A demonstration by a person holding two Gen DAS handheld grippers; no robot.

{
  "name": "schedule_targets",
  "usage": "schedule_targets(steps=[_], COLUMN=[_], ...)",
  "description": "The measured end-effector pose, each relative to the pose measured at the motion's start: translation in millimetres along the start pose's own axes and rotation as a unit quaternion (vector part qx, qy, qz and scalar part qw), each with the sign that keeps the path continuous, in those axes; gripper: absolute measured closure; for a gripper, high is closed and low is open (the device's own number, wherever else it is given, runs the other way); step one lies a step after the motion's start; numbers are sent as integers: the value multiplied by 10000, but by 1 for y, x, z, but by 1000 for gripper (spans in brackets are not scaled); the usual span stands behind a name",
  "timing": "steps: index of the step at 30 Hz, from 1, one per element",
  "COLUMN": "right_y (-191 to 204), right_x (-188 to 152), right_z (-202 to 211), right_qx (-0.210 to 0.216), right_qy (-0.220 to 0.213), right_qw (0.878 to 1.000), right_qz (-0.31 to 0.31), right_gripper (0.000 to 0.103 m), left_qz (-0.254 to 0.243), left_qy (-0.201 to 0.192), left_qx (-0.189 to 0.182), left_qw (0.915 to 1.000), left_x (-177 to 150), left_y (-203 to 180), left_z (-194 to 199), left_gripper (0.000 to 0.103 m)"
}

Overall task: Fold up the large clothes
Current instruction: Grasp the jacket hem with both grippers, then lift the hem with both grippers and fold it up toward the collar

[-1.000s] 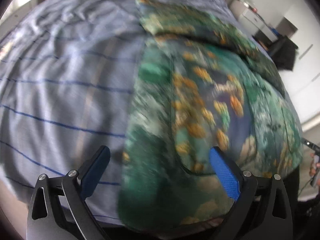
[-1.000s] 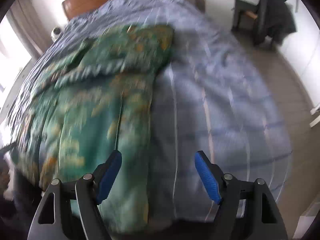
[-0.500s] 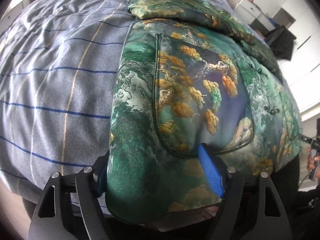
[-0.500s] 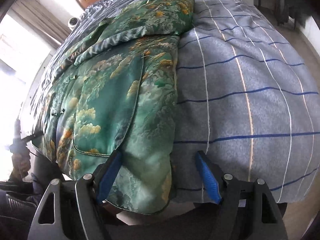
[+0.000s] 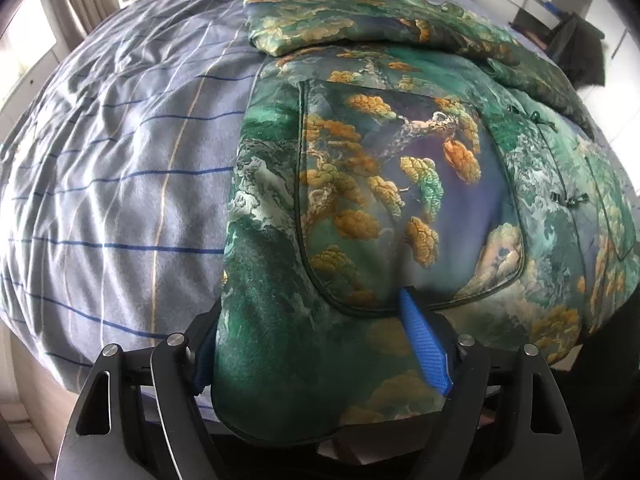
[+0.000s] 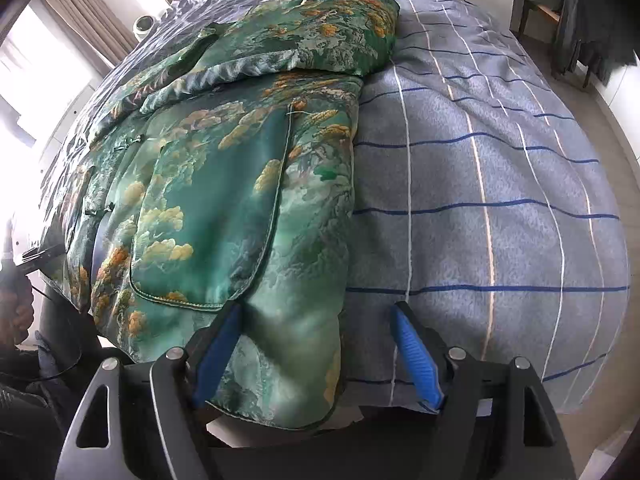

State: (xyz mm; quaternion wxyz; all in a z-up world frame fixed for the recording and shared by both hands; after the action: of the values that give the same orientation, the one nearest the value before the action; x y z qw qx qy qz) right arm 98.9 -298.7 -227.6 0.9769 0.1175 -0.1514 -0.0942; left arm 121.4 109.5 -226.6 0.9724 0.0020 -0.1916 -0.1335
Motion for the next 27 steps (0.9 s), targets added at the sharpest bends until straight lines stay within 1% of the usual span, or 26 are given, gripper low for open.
schedule_targets(steps=[7,10,12,14,15,16,17,18,19,20,21,22,23,27], right_y=[-1,-4,-5,-2,0,5,9,13,16,19,22,25,28,35], right_x=[0,0,0,-3,-5,-7,-9,-9,-9,-7,-6,-5,-4,0], right_z=[2,5,3,-3,-5,-9,-10,-11,-10,-8,-5,-2,0,23], right_qx=[-17,-35,-64,0,52,109,122,165,205,285,300,292,285,435], right_qy=[-25,-79,-56,93,145,195,203,201,183,153,134,112,99,-36], right_qw=[10000,10000,9999,9998,9997,9994,9992,9989,9989,9988,9987,9987,9986,9983], right_qz=[23,49,101,172,201,272,329,382,384,373,380,403,440,386], right_gripper=[25,25,25,25,25,25,25,26,49,69,83,86,88,90], left_qz=[-31,17,122,196,165,107,9,-34,-44,26,104,176,226,169], left_qy=[-10,42,100,142,153,161,177,185,183,160,130,97,34,-187], left_qx=[61,-95,-244,-421,-434,-405,-332,-272,-230,-270,-352,-439,-530,-730], left_qw=[10000,9999,9996,9988,9988,9990,9993,9995,9996,9995,9992,9988,9983,9970], left_x=[-5,-11,-14,-17,-17,-17,-17,-17,-17,-16,-17,-17,-16,-18], left_y=[3,7,8,7,6,4,3,3,3,5,6,8,11,14], left_z=[1,-4,-10,-12,-12,-12,-9,-8,-6,-2,2,6,14,42], left_gripper=[20,18,20,32,35,44,56,64,78,87,88,91,92,93])
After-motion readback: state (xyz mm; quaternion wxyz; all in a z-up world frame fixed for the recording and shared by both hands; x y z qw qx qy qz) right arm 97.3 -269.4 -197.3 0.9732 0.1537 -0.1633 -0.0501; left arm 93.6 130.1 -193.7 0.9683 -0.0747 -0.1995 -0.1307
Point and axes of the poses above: each gripper's, at about its wrist camera, not at the fingertips, and z roughly against the way its jaws point, y to its left, x to its top, the point moved 6 cm from there along -z, roughly the way its jaws point, and after that the axes turned 14 degrees about -z, right-handed, at the moved point
